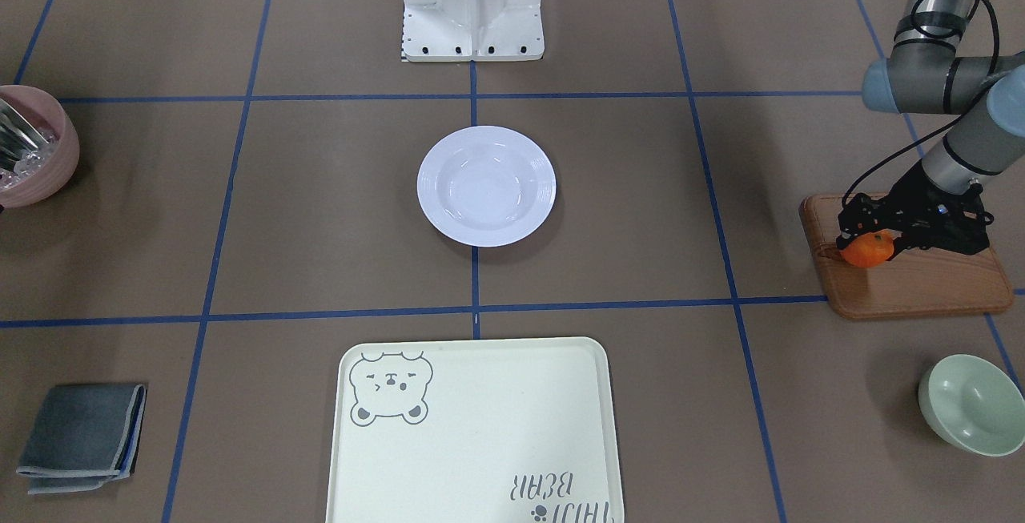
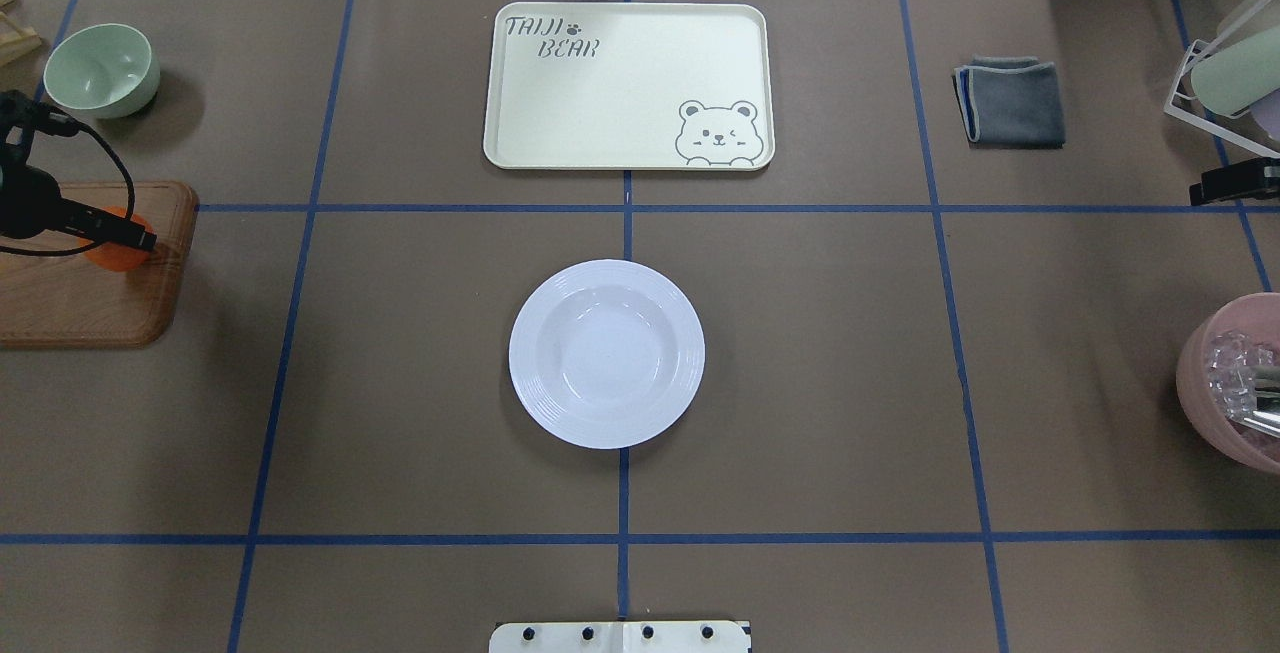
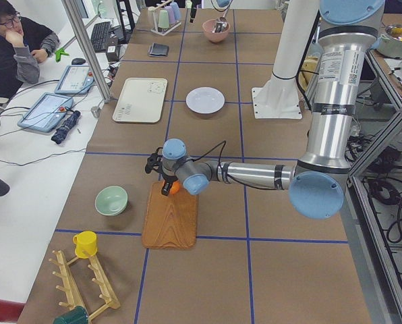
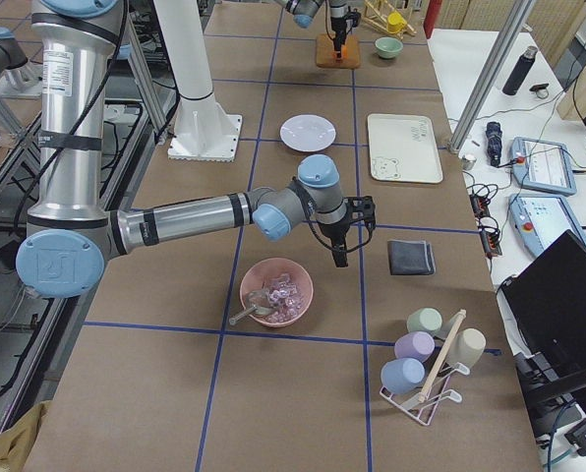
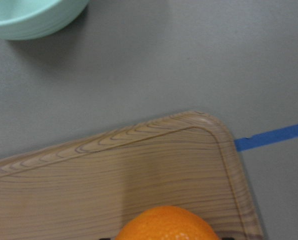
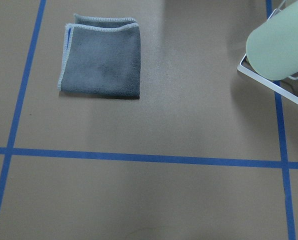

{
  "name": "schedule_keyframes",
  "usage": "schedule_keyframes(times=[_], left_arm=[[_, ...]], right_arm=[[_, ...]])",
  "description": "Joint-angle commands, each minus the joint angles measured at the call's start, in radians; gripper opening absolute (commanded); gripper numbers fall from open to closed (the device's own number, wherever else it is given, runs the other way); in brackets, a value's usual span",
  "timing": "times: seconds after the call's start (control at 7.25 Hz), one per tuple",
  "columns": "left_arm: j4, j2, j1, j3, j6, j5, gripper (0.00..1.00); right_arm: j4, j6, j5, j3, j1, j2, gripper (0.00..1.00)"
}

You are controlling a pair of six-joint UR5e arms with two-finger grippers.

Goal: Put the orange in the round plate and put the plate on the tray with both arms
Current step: 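Lower the left gripper onto the orange on the wooden board and grasp it, then carry the orange with the left gripper over the plate while the right arm moves in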

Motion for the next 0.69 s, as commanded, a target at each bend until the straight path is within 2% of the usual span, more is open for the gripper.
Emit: schedule_keyframes(times=[0.0,0.14,0.41,0.55], left_arm=[[0.178,-0.043,-0.012,-0.148,-0.033,-0.047,0.0],[0.269,-0.128,-0.01,-0.185,-0.118,-0.027,0.0],[0.291,-0.256,0.127,-0.19,-0.336,0.071,0.0],[0.358,-0.337,0.193,-0.193,-0.414,0.133,0.0]], right_arm=[[0.006,-0.002,0.007,0.003,-0.001,0.01,1.0],[0.053,0.0,0.012,0.001,-0.002,0.015,1.0],[0.066,0.002,0.013,0.004,-0.023,0.023,1.0],[0.067,-0.011,0.016,0.004,-0.028,0.07,0.99]])
